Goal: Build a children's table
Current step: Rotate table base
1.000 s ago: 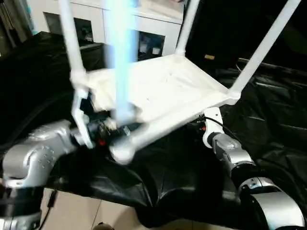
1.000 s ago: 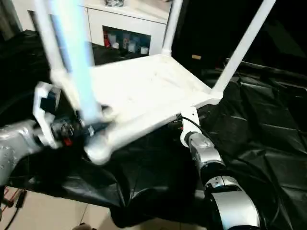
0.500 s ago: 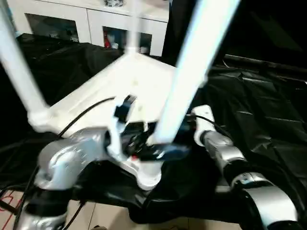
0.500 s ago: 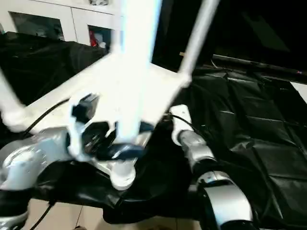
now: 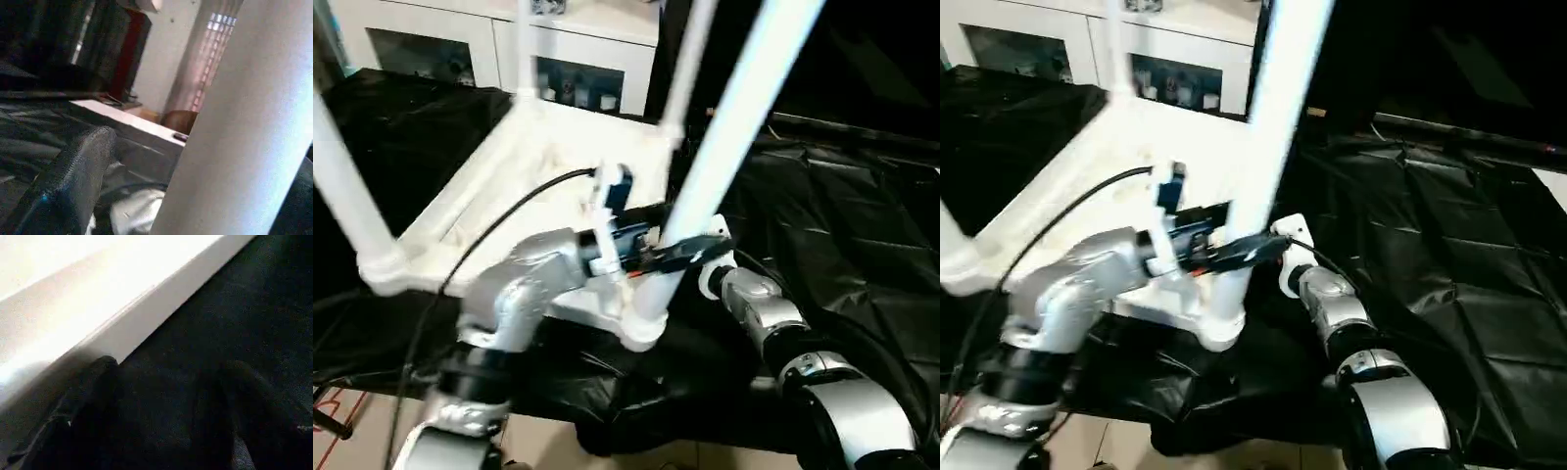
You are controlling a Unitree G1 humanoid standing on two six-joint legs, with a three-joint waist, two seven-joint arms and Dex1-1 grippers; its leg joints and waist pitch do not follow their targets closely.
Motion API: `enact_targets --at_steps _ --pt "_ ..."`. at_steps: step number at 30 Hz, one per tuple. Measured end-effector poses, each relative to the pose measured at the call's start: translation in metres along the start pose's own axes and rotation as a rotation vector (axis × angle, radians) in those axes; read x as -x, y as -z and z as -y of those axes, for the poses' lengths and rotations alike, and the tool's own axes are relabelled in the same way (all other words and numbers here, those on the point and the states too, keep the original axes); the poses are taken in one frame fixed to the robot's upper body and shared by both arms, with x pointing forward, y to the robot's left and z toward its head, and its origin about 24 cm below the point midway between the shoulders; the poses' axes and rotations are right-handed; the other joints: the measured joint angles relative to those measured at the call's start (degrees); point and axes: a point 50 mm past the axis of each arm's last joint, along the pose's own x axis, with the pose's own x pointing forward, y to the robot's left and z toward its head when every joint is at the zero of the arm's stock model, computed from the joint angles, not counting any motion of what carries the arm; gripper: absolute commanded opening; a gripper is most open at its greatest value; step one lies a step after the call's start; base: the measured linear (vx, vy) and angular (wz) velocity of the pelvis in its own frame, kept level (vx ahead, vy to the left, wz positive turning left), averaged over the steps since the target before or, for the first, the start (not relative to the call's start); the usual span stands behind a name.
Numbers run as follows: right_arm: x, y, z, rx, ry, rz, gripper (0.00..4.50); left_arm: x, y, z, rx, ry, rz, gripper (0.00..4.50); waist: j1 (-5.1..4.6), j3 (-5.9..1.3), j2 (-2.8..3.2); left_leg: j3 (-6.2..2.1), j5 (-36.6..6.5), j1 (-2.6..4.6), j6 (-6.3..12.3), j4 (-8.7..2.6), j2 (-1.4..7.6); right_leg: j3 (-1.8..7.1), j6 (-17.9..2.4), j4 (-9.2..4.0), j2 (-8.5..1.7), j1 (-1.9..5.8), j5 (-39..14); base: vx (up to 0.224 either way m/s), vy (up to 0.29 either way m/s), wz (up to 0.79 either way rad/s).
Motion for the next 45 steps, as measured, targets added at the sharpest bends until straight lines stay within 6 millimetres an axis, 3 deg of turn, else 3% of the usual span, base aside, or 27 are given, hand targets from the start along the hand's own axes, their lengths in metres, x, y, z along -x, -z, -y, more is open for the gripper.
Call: enact_targets --at_steps 5,10,15,21,26,32,45 --pt "0.001 -0.003 0.004 0.006 0.036 0.025 3.74 -0.003 0.003 -0.01 -0.106 -0.098 -0.037 4.49 0.09 0.09 0.14 0.0 0.0 0.02 0.0 0.0 0.0 -0.01 0.0 0.0 0.0 0.02 0.0 0.0 0.0 0.0" --pt "0.007 -0.007 0.014 0.02 0.036 0.048 3.74 0.01 0.014 -0.025 -0.23 -0.15 -0.182 4.49 0.33 0.17 0.45 -0.01 0.0 0.05 0.0 0.0 0.0 -0.02 -0.1 0.02 -0.01 0.02 0.1 0.0 0.0 0.0" --pt "0.024 -0.016 0.036 0.078 -0.028 0.096 3.74 0.042 0.027 -0.034 -0.224 -0.115 -0.293 4.49 0.58 0.21 0.6 -0.02 0.0 0.08 0.0 -0.03 0.0 -0.02 -0.1 0.06 0.0 0.02 0.1 0.0 0.0 0.0" --pt "0.052 -0.003 0.047 0.177 -0.224 0.04 3.74 0.083 0.042 -0.043 -0.228 -0.043 -0.498 4.49 1.69 0.33 0.85 -0.01 0.0 0.0 0.02 -0.05 -0.01 -0.04 -0.1 -0.2 -0.02 0.09 0.1 0.0 0.0 0.0" --pt "0.075 -0.011 0.051 0.281 -0.397 -0.007 3.74 0.086 0.043 -0.058 -0.327 -0.007 -0.648 4.01 2.86 0.48 1.12 -0.01 0.0 0.06 0.05 -0.08 -0.03 -0.06 -0.1 -0.33 -0.06 0.23 0.1 0.0 0.0 0.0" --pt "0.102 -0.013 0.051 0.329 -0.559 -0.1 3.74 0.089 0.042 -0.065 -0.325 0.04 -0.713 3.55 3.29 0.69 1.56 0.01 0.0 0.11 0.09 -0.11 -0.03 -0.05 -0.1 -0.38 -0.06 0.28 0.1 0.0 0.0 0.0" --pt "0.12 -0.021 0.04 0.322 -0.65 -0.138 3.74 0.092 0.045 -0.075 -0.286 0.124 -0.827 2.49 3.84 0.66 2.34 0.0 0.0 0.14 0.08 -0.1 -0.03 -0.06 -0.2 -0.37 -0.06 0.31 0.1 0.0 0.0 0.0"
